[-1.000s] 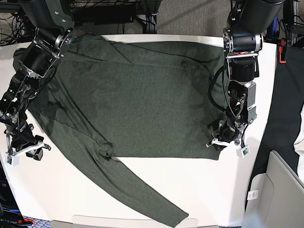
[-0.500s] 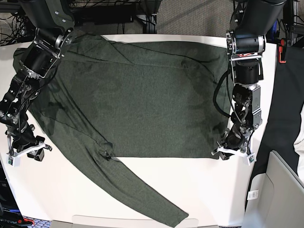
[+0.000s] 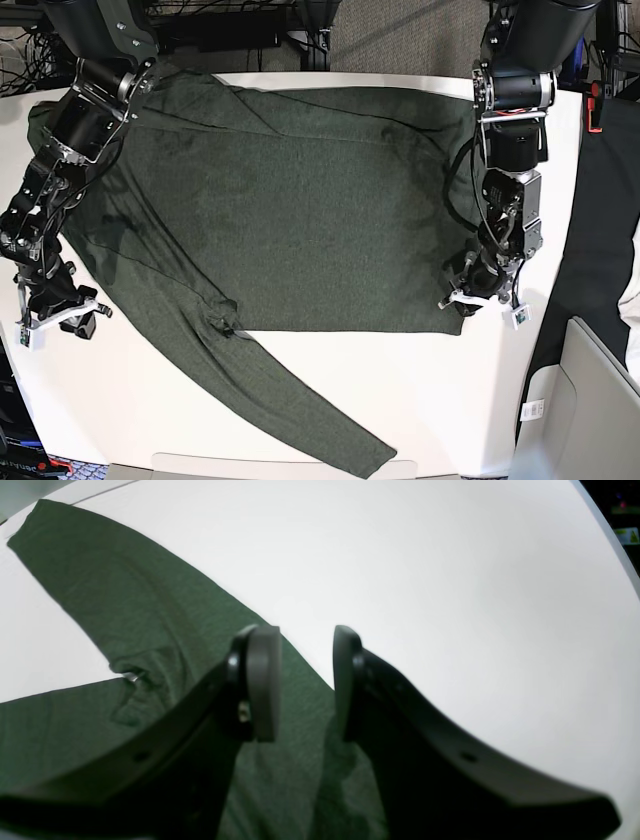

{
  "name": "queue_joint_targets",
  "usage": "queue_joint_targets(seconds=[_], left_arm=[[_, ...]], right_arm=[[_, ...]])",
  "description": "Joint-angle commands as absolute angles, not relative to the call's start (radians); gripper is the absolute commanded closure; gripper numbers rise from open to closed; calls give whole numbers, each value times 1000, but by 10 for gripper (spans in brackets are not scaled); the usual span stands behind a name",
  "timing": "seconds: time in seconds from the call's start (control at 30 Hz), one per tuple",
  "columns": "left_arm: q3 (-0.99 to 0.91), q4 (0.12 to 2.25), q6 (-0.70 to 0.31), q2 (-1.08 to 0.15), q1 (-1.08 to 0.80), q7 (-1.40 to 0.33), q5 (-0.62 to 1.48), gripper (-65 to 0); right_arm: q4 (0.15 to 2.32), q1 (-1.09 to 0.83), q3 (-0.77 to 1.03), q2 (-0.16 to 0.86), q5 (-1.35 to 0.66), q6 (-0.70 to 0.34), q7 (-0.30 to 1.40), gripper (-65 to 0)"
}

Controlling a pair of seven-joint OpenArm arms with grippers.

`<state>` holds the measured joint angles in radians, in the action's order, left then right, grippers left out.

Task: Fold the T-shirt properly
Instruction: 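Close both grippers on the hem corners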

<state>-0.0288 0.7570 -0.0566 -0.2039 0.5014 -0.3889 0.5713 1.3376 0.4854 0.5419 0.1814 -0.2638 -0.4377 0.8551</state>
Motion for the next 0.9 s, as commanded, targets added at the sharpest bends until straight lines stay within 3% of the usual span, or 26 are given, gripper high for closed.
queue_joint_targets(seconds=[0.0,0.33,0.57,0.87], left_arm=[[-28,768,-64,-200,509,-424,575,-199],[-27,828,-65,-174,486,-472,573,-188],[-27,823,-65,-176,483,-472,572,0],[-30,974,-65,-202,441,-527,573,0]], right_arm=[[1357,516,542,188,-280,-444,829,-188],[1357,516,542,186,-280,-444,829,-188],[1359,515,544,188,-280,-444,829,-188],[1353,499,544,193,-271,-443,829,-189]])
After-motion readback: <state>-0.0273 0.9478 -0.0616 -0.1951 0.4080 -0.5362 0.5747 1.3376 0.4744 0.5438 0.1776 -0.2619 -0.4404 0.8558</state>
